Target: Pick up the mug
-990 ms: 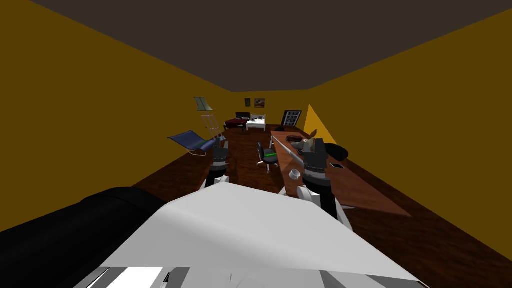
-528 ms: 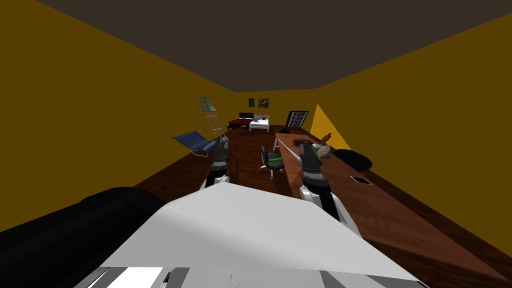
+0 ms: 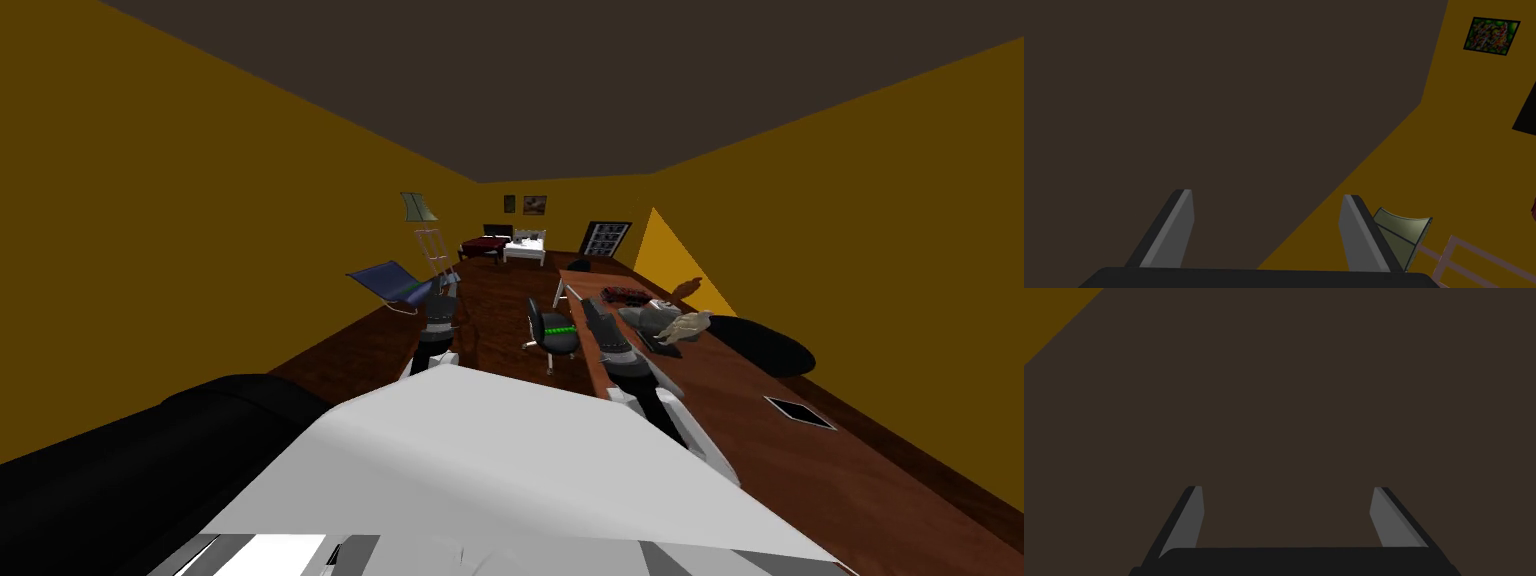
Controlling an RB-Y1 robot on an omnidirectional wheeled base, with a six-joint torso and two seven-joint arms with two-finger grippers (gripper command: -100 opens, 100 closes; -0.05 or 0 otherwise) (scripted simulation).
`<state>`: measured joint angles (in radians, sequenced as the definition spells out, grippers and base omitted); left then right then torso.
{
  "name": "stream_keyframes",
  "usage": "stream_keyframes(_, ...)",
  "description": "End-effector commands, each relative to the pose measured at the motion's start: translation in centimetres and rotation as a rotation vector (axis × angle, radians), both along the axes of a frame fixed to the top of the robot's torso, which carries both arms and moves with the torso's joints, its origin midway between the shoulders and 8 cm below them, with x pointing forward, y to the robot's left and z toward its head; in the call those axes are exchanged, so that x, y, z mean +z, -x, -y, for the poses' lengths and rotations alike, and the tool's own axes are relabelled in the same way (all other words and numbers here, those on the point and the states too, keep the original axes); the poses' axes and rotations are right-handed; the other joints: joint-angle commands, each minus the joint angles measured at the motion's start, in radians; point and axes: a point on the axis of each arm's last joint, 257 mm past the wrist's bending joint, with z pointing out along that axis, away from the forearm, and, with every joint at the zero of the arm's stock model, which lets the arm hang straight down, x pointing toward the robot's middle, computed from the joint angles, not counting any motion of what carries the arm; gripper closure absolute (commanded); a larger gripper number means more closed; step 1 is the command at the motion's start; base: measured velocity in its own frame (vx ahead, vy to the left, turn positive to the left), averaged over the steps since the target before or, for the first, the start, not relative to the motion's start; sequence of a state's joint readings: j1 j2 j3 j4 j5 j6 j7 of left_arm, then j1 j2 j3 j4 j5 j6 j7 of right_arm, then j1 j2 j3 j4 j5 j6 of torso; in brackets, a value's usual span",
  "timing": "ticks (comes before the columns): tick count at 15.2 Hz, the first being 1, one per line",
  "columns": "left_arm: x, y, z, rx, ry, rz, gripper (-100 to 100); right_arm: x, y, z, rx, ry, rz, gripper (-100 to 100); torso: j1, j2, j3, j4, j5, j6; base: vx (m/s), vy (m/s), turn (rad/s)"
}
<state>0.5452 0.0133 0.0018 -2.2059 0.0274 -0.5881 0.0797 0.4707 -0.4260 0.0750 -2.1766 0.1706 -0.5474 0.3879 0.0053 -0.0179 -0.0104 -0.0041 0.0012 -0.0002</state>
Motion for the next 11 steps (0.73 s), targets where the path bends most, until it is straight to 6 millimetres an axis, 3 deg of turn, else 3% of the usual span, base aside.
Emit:
stream_keyframes(1,0.0,0.0,0.0,0.000,0.000,0.000,0,-2.6,0.0,-0.1,-0.017,0.115,-0.029,-100,0.000,0.000,0.000,0.000,0.000,0.000,0.264,0.029,0.078)
stream_keyframes(2,0.0,0.0,0.0,0.000,0.000,0.000,0,-2.7,0.0,-0.1,-0.012,0.125,-0.030,-100,0.000,-0.001,0.000,0.000,0.000,0.000,0.271,0.019,0.073)
stream_keyframes(3,0.0,0.0,0.0,0.000,0.000,0.000,0,-4.6,0.0,-0.1,-0.025,0.203,-0.054,-100,-0.001,-0.002,-0.001,0.000,0.000,0.000,0.280,0.025,0.101)
stream_keyframes(4,0.0,0.0,0.0,0.000,0.000,0.000,0,-4.7,0.0,-0.1,-0.020,0.217,-0.055,-100,-0.001,-0.003,-0.001,0.000,0.000,0.000,0.241,0.041,0.077)
stream_keyframes(5,0.0,0.0,0.0,0.000,0.000,0.000,0,-6.9,0.2,0.1,-0.031,0.294,-0.082,-100,0.000,-0.001,-0.001,0.000,0.000,0.000,0.105,0.056,-0.042)
stream_keyframes(11,0.0,0.0,0.0,0.000,0.000,0.000,0,-7.0,0.2,0.1,-0.024,0.312,-0.082,-100,-0.003,0.019,0.011,0.004,-0.001,0.000,-0.002,0.003,-0.010)
